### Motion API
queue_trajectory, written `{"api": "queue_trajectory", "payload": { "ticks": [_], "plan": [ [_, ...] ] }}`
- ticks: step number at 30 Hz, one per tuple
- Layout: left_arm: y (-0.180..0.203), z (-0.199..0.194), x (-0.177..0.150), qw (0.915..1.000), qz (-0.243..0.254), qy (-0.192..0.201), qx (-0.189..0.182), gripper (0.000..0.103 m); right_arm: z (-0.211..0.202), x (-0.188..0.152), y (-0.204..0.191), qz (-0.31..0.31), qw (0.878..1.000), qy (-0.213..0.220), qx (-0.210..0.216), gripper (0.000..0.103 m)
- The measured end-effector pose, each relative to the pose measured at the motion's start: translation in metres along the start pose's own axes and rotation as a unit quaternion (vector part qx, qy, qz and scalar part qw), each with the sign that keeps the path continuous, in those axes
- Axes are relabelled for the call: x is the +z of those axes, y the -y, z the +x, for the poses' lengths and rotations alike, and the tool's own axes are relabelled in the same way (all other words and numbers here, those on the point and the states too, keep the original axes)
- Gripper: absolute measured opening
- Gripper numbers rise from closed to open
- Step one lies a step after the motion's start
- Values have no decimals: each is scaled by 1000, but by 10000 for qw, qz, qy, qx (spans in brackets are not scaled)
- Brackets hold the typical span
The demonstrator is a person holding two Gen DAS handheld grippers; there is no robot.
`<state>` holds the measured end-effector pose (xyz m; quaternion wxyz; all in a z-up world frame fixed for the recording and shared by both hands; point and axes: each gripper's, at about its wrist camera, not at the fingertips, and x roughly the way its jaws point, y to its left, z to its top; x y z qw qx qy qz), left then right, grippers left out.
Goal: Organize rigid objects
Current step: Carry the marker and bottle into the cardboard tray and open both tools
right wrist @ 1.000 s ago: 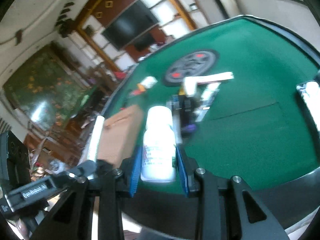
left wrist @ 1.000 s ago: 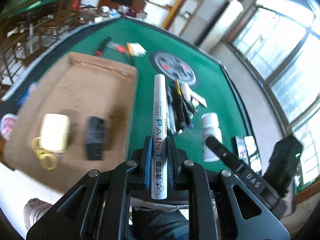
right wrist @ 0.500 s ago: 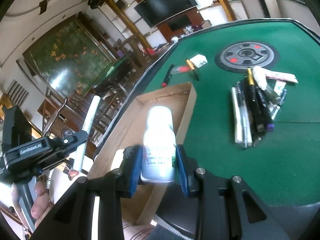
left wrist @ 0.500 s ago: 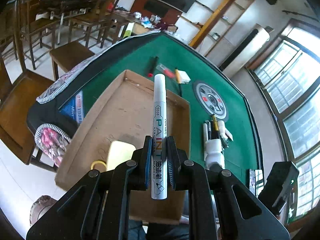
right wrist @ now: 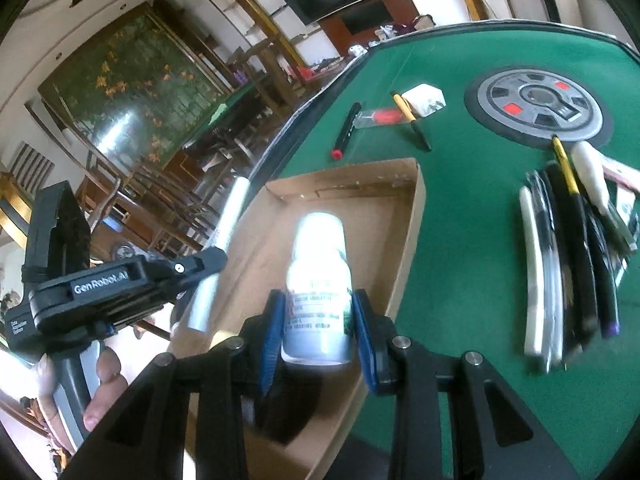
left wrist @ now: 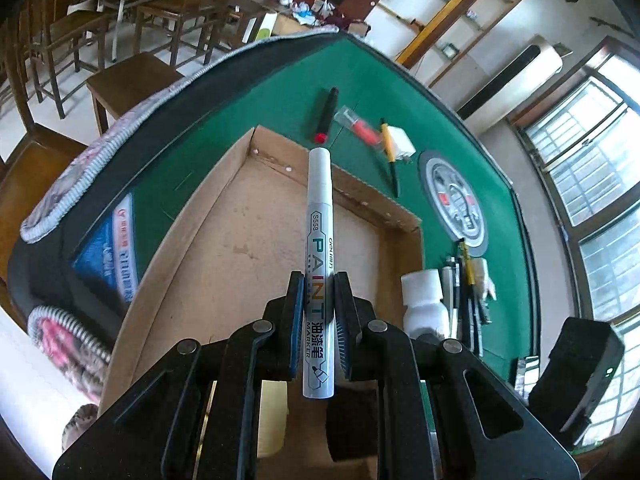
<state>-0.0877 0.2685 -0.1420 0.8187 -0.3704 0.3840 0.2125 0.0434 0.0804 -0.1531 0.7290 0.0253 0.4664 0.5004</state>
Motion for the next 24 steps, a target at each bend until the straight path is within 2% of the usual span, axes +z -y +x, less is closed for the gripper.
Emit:
{"api": "queue_trajectory", "payload": {
  "ticks": [7, 12, 18, 24],
  "plan": [
    [-9, 30, 4, 9989, -34, -304, 368, 14, 23, 5, -6, -161, 9993, -281, -167, 34],
    [-14, 38, 7, 9980, -29, -333, 535, 14, 35, 3, -14, -353, 9976, -524, -295, 34],
    [-19, 49, 6, 9966, -12, -549, 614, 14, 43, -1, -28, -743, 9928, -637, -686, 34],
    [-20, 47, 7, 9971, 33, -499, 573, 14, 47, 0, -31, -1029, 9880, -735, -887, 34]
  ]
}}
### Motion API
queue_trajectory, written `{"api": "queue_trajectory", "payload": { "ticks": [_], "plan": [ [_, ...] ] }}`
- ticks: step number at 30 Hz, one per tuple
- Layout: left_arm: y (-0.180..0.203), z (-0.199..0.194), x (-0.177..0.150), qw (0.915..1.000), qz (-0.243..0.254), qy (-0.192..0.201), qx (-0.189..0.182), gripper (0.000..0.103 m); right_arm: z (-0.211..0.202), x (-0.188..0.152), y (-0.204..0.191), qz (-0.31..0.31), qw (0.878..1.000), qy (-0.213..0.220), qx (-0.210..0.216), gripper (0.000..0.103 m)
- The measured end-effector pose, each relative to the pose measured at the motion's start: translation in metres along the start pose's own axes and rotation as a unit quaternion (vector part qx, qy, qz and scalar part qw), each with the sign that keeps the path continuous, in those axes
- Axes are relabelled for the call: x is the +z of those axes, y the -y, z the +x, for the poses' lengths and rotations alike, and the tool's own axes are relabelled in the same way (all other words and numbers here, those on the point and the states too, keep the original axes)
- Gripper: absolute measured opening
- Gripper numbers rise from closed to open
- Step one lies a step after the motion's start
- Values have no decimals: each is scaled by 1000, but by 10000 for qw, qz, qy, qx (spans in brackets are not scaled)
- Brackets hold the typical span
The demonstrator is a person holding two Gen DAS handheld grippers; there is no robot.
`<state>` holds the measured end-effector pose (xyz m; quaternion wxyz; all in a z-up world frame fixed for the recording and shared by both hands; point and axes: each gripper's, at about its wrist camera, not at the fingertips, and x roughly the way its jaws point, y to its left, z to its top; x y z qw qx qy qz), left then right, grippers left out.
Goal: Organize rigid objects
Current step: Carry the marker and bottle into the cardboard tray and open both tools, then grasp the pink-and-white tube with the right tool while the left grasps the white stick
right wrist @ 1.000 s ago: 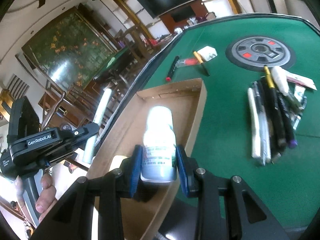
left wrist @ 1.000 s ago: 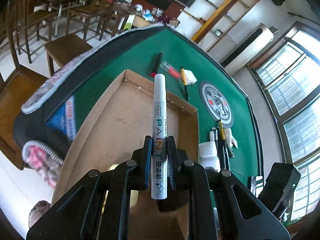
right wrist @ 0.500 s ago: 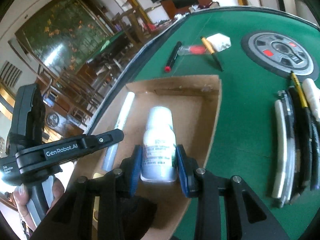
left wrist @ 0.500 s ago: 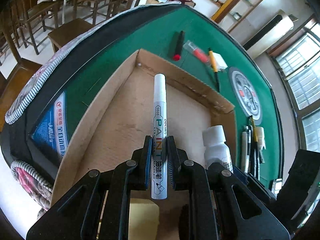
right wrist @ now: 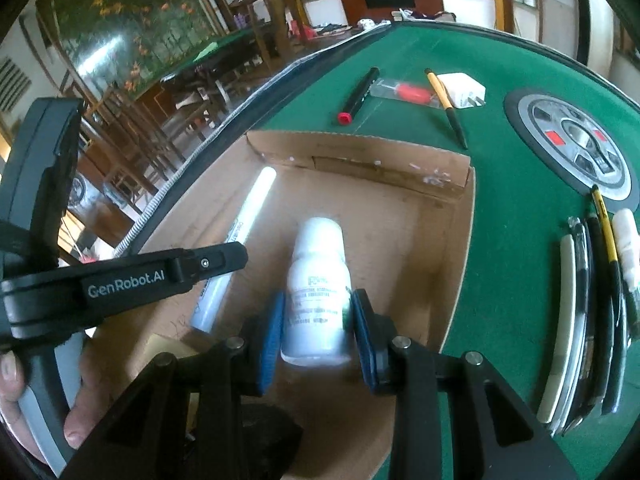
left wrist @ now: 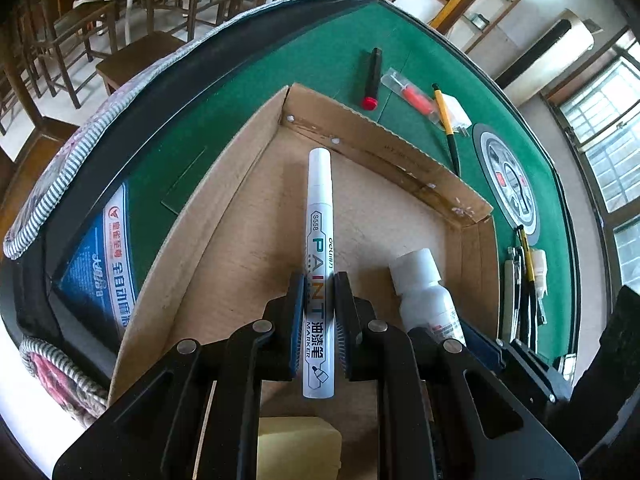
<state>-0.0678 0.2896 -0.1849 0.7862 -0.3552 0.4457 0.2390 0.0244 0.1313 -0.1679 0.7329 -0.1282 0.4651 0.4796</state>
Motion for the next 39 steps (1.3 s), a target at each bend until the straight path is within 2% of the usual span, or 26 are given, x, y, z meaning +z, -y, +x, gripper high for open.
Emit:
{"api": "queue_trajectory", "payload": {
  "ticks": [9, 11, 13, 14, 19, 22, 25, 30, 39],
  "plan": [
    [-3, -1, -1, 10000, -57, 2, -23, 16, 2, 5, 1, -41, 10000, 30, 40, 34],
    [-3, -4, -1, 9999, -68, 14, -97, 35, -1, 4, 4, 28, 9999, 74, 143, 35],
    [-4, -12, -3, 9997, -102, 124, -160, 45, -8, 4, 10, 167, 9991, 182, 336, 43],
    [-4, -16, -4, 9997, -97, 169, -151, 45, -12, 4, 14, 262, 9985, 227, 416, 47],
    [9, -51, -21, 9985, -44, 489, -256, 45, -38, -8, 23, 507, 9946, 460, 784, 48],
    [31, -76, -46, 9960, 228, 817, -292, 45, -61, -26, 29, 637, 9901, 676, 1053, 48],
    [56, -93, -73, 9931, 447, 982, -454, 45, -79, -49, 36, 715, 9880, 791, 1115, 48],
    [100, -99, -107, 9892, 896, 928, -692, 45, -106, -72, 53, 768, 9877, 983, 940, 48],
    [144, -85, -130, 9880, 1241, 730, -550, 45, -133, -93, 98, 1253, 9809, 1223, 850, 47]
  ]
}}
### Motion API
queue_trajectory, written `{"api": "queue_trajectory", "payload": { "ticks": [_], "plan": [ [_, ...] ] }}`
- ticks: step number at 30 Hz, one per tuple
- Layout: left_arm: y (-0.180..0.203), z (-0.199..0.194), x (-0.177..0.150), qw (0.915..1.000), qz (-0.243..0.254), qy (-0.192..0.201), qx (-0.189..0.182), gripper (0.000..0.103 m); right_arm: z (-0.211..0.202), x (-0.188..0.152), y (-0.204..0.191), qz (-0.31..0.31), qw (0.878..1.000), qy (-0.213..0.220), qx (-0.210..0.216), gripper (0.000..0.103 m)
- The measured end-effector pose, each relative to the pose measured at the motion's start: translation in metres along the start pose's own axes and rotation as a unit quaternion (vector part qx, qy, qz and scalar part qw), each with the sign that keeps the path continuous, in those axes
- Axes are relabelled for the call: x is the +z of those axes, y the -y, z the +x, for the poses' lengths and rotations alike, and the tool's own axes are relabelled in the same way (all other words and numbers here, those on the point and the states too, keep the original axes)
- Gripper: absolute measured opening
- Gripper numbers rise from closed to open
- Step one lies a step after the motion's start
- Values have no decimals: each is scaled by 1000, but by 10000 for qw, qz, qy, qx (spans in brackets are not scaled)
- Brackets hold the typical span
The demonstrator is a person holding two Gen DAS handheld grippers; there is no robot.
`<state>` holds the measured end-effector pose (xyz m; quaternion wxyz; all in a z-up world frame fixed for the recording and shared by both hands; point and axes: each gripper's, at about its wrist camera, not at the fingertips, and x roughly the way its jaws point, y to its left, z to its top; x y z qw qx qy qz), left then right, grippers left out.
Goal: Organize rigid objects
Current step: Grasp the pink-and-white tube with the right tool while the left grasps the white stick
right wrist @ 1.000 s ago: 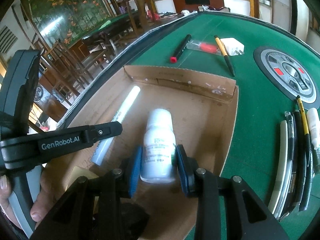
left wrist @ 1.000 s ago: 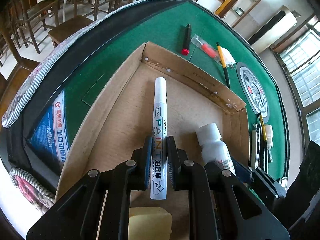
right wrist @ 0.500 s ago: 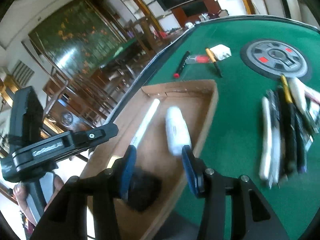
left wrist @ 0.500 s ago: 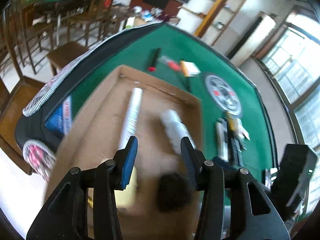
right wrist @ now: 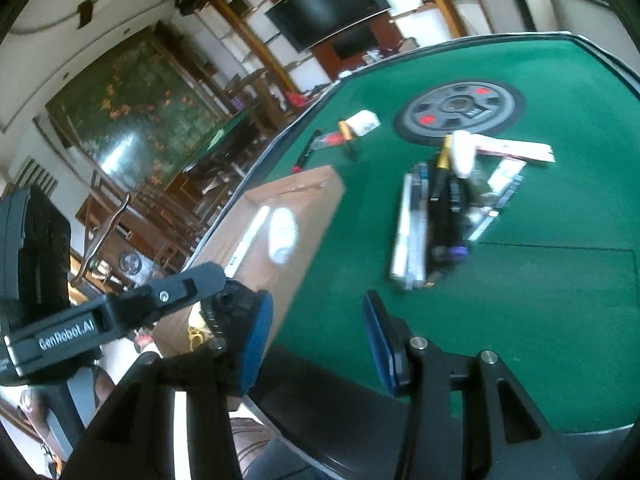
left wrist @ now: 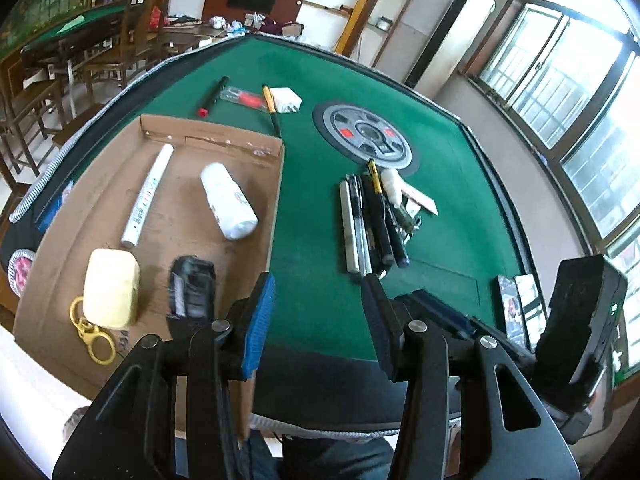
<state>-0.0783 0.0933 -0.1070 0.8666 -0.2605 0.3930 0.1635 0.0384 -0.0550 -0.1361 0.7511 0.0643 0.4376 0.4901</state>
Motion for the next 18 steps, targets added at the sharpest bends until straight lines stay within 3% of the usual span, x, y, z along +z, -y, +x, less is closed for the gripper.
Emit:
{"api": "queue_trajectory", "payload": {
  "ticks": [9, 18],
  "plan": [
    [13, 14, -10, 9997, 77, -190, 103, 45, -11, 8, 33, 200, 9992, 92, -344, 36],
    [18, 30, -9, 9992, 198, -344, 99, 45, -7, 22, 60, 460, 9966, 106, -677, 36]
  ]
}}
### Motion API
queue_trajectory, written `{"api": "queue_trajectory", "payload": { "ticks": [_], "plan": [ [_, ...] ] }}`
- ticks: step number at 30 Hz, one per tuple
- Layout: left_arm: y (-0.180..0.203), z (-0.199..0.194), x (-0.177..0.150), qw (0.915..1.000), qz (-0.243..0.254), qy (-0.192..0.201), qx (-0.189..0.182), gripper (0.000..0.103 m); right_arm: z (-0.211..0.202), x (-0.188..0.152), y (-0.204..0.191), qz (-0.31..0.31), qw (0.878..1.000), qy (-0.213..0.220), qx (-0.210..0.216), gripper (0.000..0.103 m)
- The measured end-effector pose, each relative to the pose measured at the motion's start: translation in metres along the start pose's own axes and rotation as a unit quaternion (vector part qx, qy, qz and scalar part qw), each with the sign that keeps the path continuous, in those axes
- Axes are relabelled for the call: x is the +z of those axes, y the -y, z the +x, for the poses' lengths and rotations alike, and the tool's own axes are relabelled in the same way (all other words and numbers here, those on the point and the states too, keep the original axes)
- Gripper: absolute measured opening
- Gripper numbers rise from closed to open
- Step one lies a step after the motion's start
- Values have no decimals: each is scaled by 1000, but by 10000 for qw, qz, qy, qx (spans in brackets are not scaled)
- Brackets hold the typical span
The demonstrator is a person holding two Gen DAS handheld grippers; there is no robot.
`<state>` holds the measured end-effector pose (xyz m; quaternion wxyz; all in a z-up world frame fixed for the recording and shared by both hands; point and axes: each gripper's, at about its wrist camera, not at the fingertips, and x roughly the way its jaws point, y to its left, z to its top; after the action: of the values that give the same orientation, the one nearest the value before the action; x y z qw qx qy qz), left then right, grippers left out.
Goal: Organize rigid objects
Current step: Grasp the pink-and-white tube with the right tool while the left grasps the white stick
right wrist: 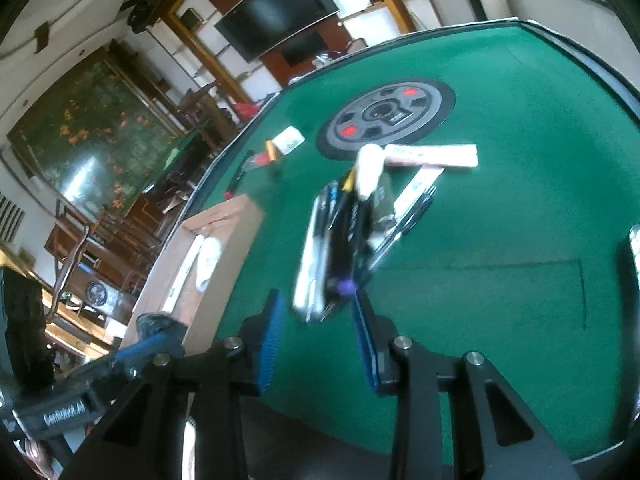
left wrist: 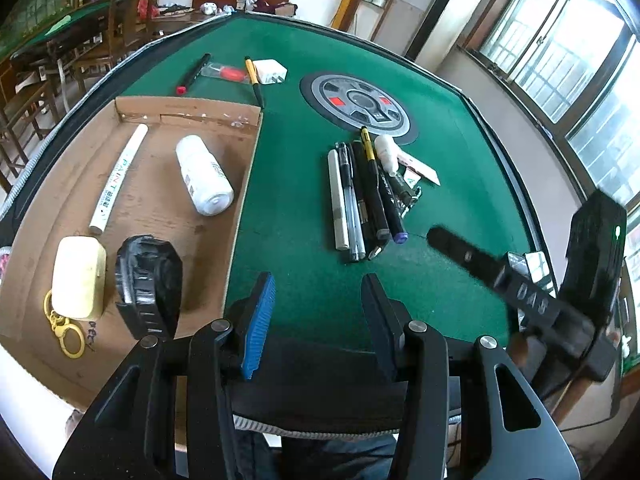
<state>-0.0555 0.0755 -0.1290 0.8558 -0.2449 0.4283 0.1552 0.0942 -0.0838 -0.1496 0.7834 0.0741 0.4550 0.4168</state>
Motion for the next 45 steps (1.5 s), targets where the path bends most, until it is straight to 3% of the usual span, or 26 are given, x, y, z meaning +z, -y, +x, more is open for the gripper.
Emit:
{"api": "queue_trajectory", "payload": {
  "ticks": [13, 17, 23, 25, 27, 28, 33, 41, 45],
  "plan": [
    [5, 34, 17, 9995, 73, -305, 29, 45, 37, 97, 5, -464, 9977, -160, -475, 36],
    [6, 44, 23, 9993, 78, -362, 56, 45, 62, 121, 13, -891, 9914, -88, -952, 36],
    [10, 66, 31, 9985, 47, -544, 89, 45, 88, 122, 48, -1007, 9857, -381, -1296, 37],
    [12, 73, 34, 9982, 47, -598, 84, 45, 85, 122, 53, -973, 9881, -444, -1107, 37],
    [13, 81, 37, 9976, 31, -676, 122, 45, 84, 122, 53, -1059, 9888, -554, -898, 54],
    [13, 84, 38, 9975, 26, -699, 127, 45, 85, 122, 54, -1105, 9882, -577, -892, 56],
    [12, 97, 44, 9971, -74, -750, 121, 44, 96, 118, 55, -1321, 9810, -727, -1219, 57],
    [15, 112, 50, 9963, 2, -799, 323, 41, 99, 114, 50, -1748, 9714, -707, -1444, 59],
    [12, 111, 52, 9963, -46, -825, 256, 40, 99, 112, 46, -1873, 9671, -793, -1531, 58]
  ]
}}
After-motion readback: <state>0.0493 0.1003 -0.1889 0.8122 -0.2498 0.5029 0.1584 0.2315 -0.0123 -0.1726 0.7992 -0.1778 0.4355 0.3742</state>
